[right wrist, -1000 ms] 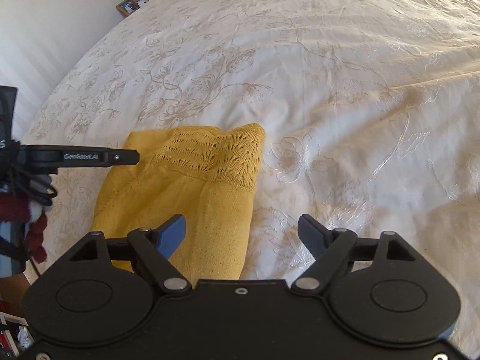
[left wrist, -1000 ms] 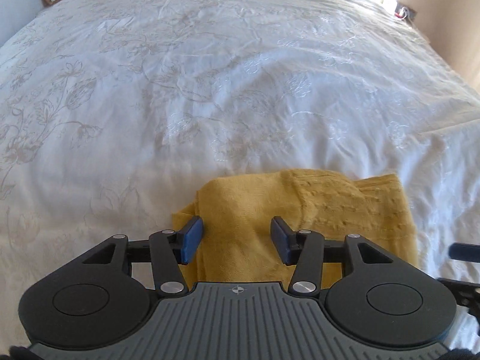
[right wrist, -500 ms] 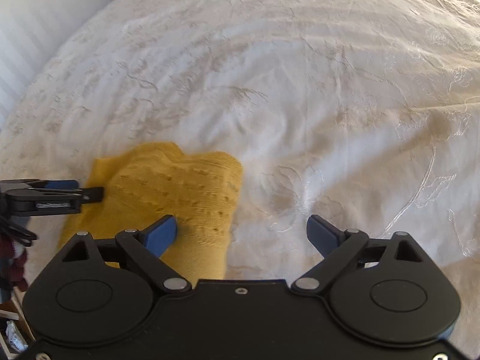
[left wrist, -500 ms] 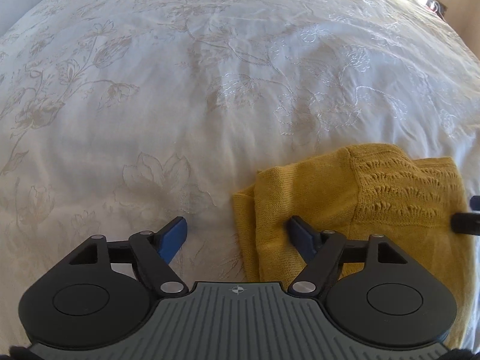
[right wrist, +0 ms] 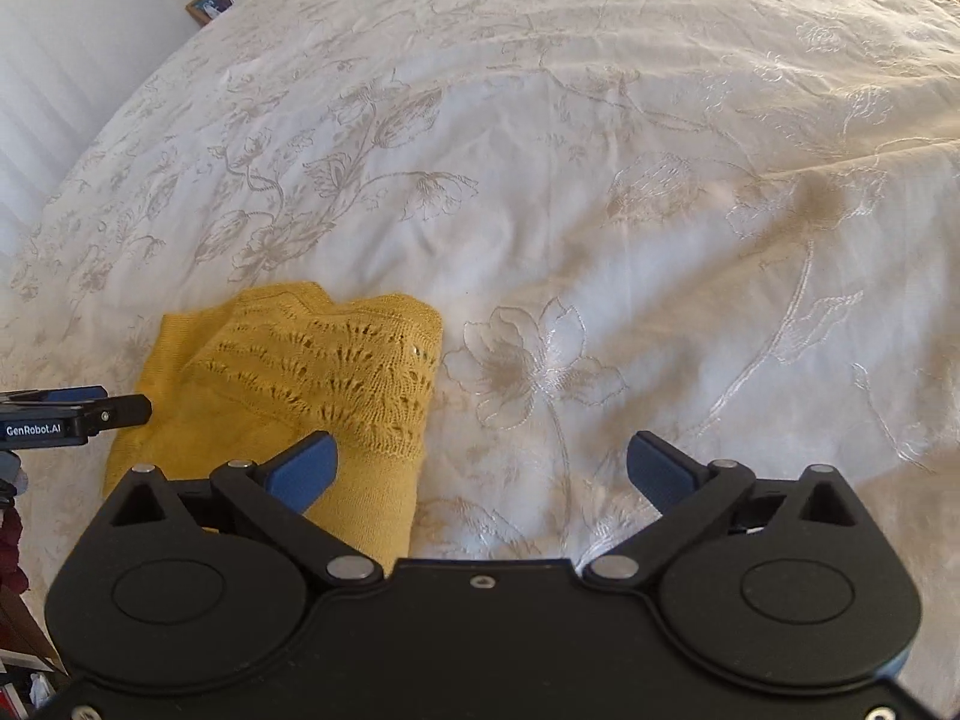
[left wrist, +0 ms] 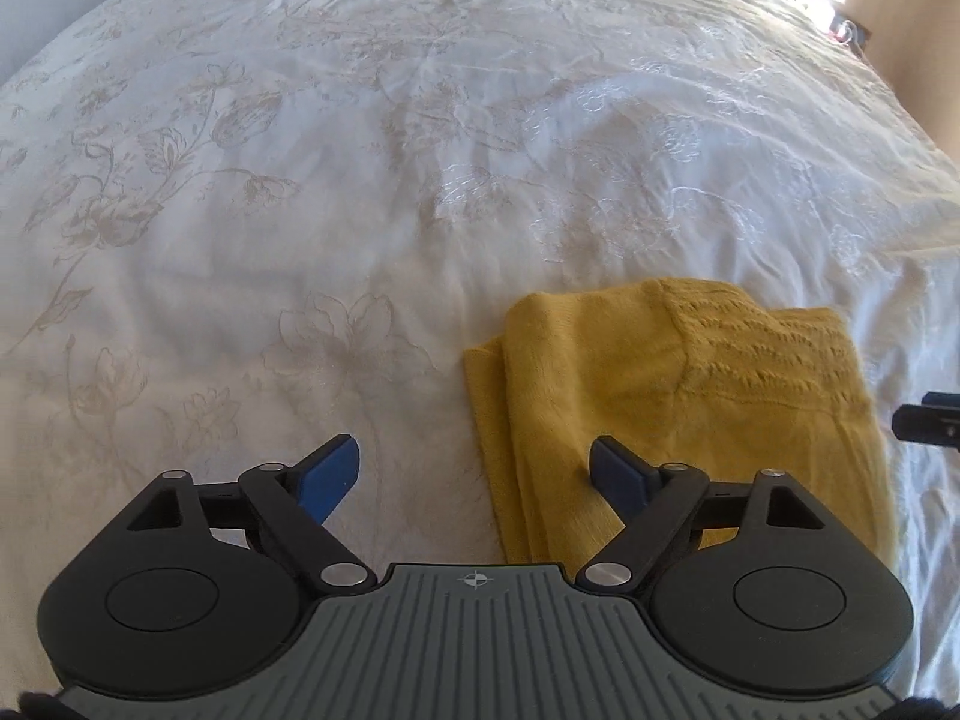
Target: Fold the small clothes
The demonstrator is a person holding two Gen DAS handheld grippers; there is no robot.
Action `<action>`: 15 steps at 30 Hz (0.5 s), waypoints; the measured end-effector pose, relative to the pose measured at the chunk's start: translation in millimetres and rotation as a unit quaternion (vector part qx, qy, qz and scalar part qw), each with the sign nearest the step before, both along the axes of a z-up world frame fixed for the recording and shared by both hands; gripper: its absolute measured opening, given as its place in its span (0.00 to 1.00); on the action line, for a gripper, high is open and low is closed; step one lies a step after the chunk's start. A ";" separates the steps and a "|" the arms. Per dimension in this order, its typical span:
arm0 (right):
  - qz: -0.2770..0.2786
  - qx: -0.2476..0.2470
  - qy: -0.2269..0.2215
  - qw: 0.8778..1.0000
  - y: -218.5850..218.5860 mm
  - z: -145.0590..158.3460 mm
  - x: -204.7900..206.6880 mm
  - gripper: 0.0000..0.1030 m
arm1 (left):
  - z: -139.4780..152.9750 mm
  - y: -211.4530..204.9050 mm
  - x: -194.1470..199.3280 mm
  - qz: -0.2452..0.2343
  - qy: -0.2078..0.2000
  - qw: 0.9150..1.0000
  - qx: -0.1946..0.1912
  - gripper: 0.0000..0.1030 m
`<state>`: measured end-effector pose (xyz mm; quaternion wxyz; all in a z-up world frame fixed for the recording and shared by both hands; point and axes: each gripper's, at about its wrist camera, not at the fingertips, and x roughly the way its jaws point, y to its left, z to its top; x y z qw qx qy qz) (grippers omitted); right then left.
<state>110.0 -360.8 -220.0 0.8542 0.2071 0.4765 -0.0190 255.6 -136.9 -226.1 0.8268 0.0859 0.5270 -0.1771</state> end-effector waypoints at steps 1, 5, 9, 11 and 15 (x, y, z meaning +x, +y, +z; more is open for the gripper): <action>0.001 0.006 -0.004 1.000 3.8 2.0 -4.2 0.99 | 2.2 -0.9 -9.0 -0.006 -0.002 1.000 0.001 0.82; 0.039 0.027 0.000 0.999 25.2 -1.3 -22.8 0.99 | -5.2 3.4 -43.7 -0.002 0.019 1.000 0.006 0.82; 0.105 0.043 0.035 0.993 46.2 -16.9 -43.0 0.99 | -16.4 18.6 -70.7 0.022 0.035 0.999 0.011 0.82; 0.130 0.028 0.069 0.989 52.4 -27.4 -52.2 0.99 | -21.5 29.3 -81.1 0.030 0.037 0.999 0.016 0.84; 0.149 -0.026 0.100 0.983 55.9 -36.3 -73.7 0.99 | -26.8 50.5 -91.4 0.069 0.047 0.996 0.011 0.91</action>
